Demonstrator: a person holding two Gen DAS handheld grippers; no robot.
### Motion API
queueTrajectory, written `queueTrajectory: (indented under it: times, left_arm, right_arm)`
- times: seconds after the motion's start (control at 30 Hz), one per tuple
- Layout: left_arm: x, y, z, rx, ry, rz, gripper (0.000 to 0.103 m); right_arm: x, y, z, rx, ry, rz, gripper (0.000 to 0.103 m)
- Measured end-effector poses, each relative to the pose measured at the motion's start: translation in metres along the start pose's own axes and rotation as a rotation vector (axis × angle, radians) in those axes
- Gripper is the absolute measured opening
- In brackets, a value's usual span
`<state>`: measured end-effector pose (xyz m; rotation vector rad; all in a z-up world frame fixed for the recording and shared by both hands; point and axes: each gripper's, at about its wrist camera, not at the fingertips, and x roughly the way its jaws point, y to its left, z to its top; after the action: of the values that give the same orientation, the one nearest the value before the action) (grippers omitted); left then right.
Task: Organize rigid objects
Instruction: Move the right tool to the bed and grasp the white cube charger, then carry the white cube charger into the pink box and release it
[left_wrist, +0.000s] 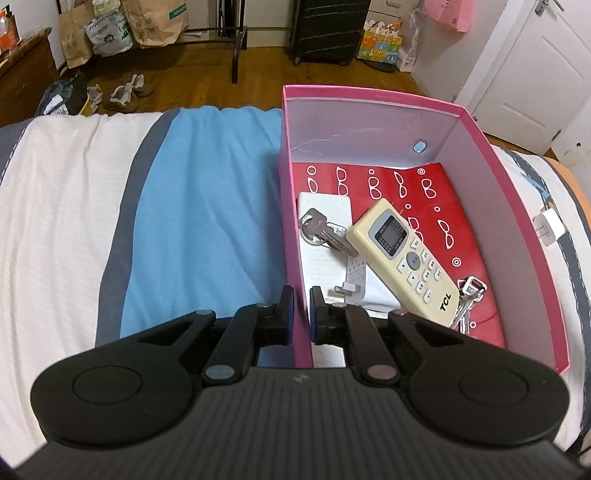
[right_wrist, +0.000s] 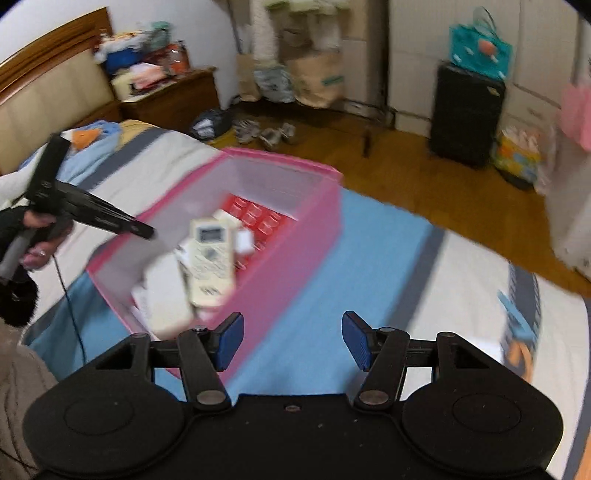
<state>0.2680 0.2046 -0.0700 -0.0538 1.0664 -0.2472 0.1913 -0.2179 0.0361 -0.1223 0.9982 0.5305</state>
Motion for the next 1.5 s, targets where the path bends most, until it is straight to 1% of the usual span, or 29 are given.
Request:
queueTrajectory:
  times: [0.1,0.17,0.3,0.4,0.43,0.53,0.67,0.73,0.9,0.93,1.0,1.13,1.2,1.33,1.43,1.5]
  left_arm:
    - [0.002,0.0,0.001,0.0,0.006,0.003,0.007]
    - [0.003,0.0,0.001,-0.001,0.008,0.006,0.007]
    - [0.003,-0.002,0.002,0.002,0.01,0.01,0.007]
    - [0.006,-0.001,0.003,-0.006,0.028,-0.001,0.008]
    - [0.006,-0.001,0.003,-0.011,0.031,-0.004,0.008]
    - [0.008,0.0,0.003,-0.008,0.035,-0.002,0.008]
    - [0.009,0.002,0.003,-0.009,0.037,-0.001,0.008]
    - [0.009,0.001,0.003,-0.009,0.038,-0.002,0.008]
    - [0.011,0.001,0.004,-0.006,0.042,0.0,0.008]
    - [0.011,0.0,0.004,-0.006,0.042,-0.001,0.008]
    - [0.011,0.0,0.004,-0.01,0.041,-0.003,0.008]
    - [0.01,0.001,0.004,-0.014,0.035,-0.004,0.008]
    - [0.01,0.002,0.004,-0.014,0.03,-0.003,0.008]
    - [0.01,0.003,0.002,-0.019,0.027,-0.005,0.008]
    - [0.009,0.001,0.001,-0.012,0.022,-0.002,0.008]
    - [0.008,0.001,0.002,-0.011,0.019,-0.002,0.007]
  right_arm:
    - [0.016,-0.034,-0.017,0.051,0.06,-0.083,0.064]
    - [0.027,-0.059,-0.029,0.113,0.082,-0.13,0.064]
    - [0.043,-0.096,-0.043,0.234,0.065,-0.185,0.064]
    - [0.054,-0.111,-0.043,0.266,0.022,-0.243,0.064]
    - [0.054,-0.111,-0.043,0.266,0.022,-0.243,0.064]
    - [0.073,-0.126,-0.037,0.263,0.017,-0.286,0.064]
    - [0.086,-0.142,-0.031,0.287,0.04,-0.279,0.065]
    - [0.096,-0.147,-0.028,0.289,0.073,-0.274,0.065]
    - [0.106,-0.146,-0.026,0.291,0.08,-0.271,0.07]
    - [0.106,-0.144,-0.026,0.287,0.079,-0.275,0.069]
    - [0.103,-0.142,-0.028,0.289,0.065,-0.293,0.065]
    - [0.097,-0.131,-0.033,0.294,0.039,-0.33,0.065]
    - [0.092,-0.123,-0.036,0.291,0.016,-0.333,0.065]
    - [0.074,-0.104,-0.037,0.313,-0.053,-0.312,0.065]
    - [0.057,-0.083,-0.025,0.276,-0.106,-0.285,0.065]
    - [0.043,-0.066,-0.013,0.246,-0.147,-0.248,0.065]
